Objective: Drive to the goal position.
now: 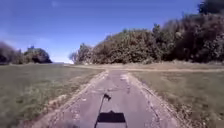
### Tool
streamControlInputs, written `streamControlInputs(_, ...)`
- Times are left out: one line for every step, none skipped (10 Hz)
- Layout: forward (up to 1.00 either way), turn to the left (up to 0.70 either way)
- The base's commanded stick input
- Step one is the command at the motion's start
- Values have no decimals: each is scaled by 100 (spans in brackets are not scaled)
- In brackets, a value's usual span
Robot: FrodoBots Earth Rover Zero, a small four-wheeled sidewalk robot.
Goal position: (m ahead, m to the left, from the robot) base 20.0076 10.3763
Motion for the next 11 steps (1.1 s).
streamControlInputs(85,1)
streamControlInputs(85,0)
streamControlInputs(85,1)
streamControlInputs(85,0)
streamControlInputs(85,0)
streamControlInputs(85,0)
streamControlInputs(85,0)
streamControlInputs(85,0)
streamControlInputs(85,-8)
streamControlInputs(85,-18)
streamControlInputs(85,-34)
